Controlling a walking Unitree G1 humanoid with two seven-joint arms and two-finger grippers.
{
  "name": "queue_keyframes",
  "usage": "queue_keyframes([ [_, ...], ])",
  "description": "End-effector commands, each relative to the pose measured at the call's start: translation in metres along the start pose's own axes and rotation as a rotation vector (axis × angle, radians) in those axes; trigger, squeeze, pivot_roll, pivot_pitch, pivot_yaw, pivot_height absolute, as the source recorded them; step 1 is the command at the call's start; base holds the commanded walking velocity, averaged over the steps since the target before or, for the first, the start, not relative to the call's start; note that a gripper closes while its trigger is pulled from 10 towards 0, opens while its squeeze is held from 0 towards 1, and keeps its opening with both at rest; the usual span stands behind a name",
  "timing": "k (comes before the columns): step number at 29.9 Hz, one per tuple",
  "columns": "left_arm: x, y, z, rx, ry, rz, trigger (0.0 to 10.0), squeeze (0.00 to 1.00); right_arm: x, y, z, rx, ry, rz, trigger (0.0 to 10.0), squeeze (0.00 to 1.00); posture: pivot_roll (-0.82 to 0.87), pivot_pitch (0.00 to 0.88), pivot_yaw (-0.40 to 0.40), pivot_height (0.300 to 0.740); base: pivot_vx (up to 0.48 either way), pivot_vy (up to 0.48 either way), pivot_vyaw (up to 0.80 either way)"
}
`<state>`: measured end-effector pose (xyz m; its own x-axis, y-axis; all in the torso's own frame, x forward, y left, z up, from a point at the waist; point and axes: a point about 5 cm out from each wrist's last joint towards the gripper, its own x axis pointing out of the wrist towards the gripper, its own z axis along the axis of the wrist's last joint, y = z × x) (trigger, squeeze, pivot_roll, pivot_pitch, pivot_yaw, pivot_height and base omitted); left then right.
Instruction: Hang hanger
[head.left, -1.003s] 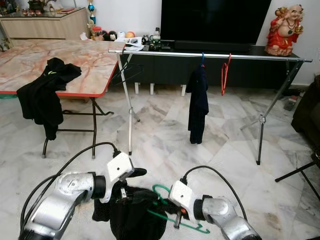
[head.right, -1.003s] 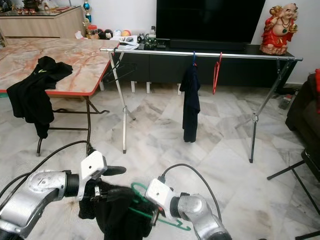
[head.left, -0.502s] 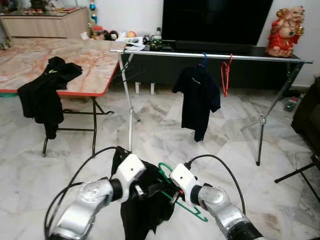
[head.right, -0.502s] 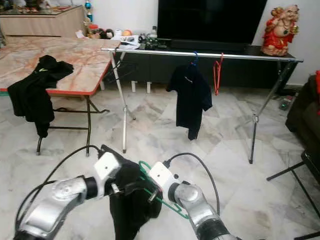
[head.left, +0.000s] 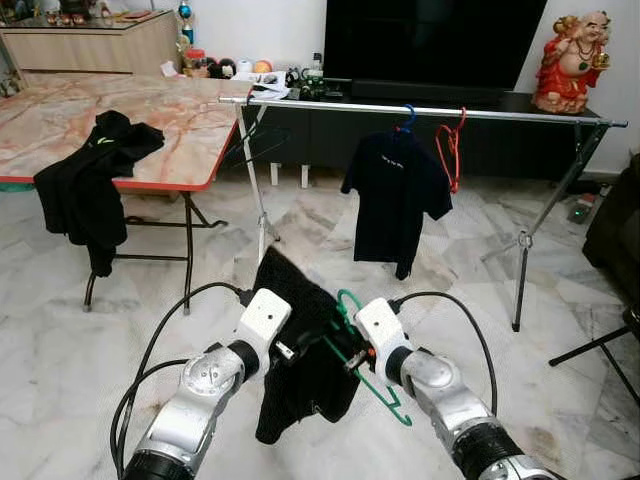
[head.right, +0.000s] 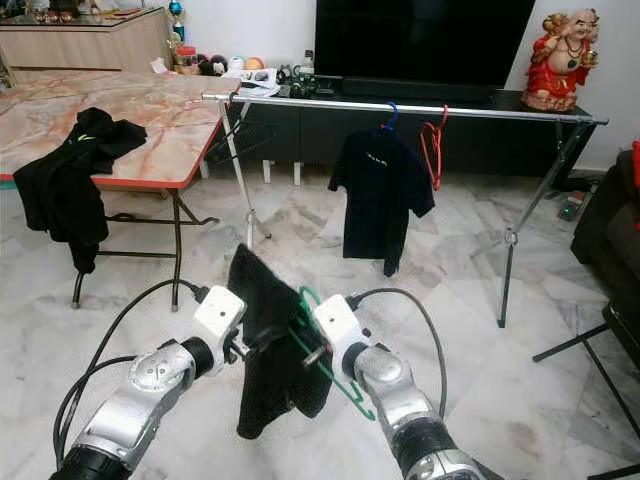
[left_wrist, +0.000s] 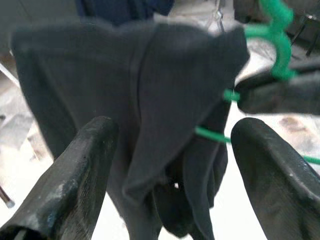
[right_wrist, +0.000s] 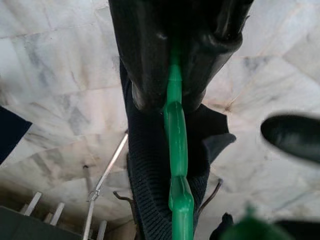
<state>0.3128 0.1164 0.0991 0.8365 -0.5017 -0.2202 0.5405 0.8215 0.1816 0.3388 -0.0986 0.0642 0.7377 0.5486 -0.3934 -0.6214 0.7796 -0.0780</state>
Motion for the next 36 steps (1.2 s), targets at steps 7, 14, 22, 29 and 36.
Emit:
queue_keyframes([
  [7,0.014,-0.008,-0.002,0.029,0.031,0.048,10.0,0.0,0.005,0.006,0.018,0.012,-0.066,0.037,0.0,0.0,0.1,0.0,-0.048,0.74,0.0,0.0,0.0],
  [14,0.019,-0.009,-0.002,0.032,0.044,0.126,10.0,0.0,0.006,0.012,0.018,0.012,-0.07,0.065,0.0,0.0,0.1,0.0,-0.059,0.74,0.0,0.0,0.0],
  [22,0.031,-0.007,0.002,0.008,0.049,0.239,10.0,0.0,0.008,0.022,0.019,-0.002,-0.065,0.137,0.0,0.0,0.09,0.0,-0.068,0.74,0.0,0.0,0.0],
  [29,0.034,-0.006,0.002,0.012,0.066,0.299,10.0,0.0,0.008,0.028,0.018,-0.008,-0.064,0.178,0.0,0.0,0.09,0.0,-0.077,0.74,0.0,0.0,0.0],
  [36,0.031,0.01,-0.012,-0.07,0.175,0.508,10.0,0.0,0.007,0.03,0.015,-0.02,-0.045,0.215,0.0,0.0,0.08,0.0,-0.077,0.74,0.0,0.0,0.0],
])
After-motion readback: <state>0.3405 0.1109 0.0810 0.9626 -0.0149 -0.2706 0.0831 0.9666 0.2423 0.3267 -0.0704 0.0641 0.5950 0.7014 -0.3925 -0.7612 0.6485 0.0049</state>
